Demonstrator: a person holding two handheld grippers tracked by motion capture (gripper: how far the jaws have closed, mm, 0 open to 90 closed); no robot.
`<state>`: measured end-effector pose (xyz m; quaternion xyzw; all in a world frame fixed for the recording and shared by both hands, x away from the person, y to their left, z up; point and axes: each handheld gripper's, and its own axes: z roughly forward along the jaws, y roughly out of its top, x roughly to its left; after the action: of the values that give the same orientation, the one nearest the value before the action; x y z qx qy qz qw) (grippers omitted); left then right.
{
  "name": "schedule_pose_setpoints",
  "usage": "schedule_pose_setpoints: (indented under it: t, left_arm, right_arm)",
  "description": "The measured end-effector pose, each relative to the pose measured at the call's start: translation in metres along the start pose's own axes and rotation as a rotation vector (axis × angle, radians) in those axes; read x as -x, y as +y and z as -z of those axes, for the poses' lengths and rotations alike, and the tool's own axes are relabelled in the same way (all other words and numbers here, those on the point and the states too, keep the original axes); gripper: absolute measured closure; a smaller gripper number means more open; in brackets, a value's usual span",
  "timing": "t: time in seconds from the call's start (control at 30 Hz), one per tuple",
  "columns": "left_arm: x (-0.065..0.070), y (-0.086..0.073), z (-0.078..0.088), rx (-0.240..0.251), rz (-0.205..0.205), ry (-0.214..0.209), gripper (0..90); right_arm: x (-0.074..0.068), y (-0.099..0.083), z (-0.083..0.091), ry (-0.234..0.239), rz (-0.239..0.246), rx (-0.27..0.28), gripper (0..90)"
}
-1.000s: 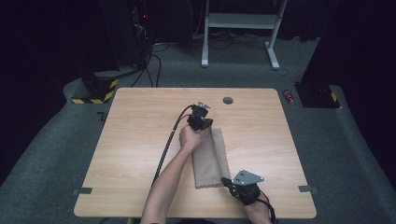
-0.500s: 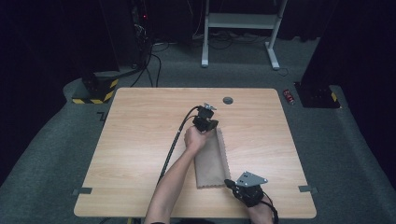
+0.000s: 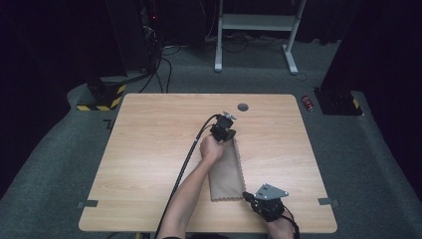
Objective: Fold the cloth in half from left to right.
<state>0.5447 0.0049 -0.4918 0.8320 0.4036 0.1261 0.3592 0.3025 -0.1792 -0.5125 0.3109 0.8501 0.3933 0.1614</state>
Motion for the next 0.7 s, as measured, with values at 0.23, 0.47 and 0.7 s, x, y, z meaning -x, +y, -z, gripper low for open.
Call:
schedule_pose_setpoints:
  t: [0.23, 0.47, 0.7]
  left_arm:
    - [0.002, -0.001, -0.003, 0.0, -0.012, 0.003, 89.8]
    - [0.003, -0.002, -0.006, -0.004, -0.023, 0.02, 87.5]
    - [-0.001, -0.004, 0.007, 0.035, -0.011, 0.049, 66.5]
  right_arm:
    - [0.001, -0.002, -0.001, 0.004, -0.002, -0.018, 89.8]
    - [0.004, -0.001, -0.001, 0.007, 0.003, -0.034, 89.3]
    - [0.013, 0.001, 0.003, 0.014, -0.009, -0.015, 78.8]
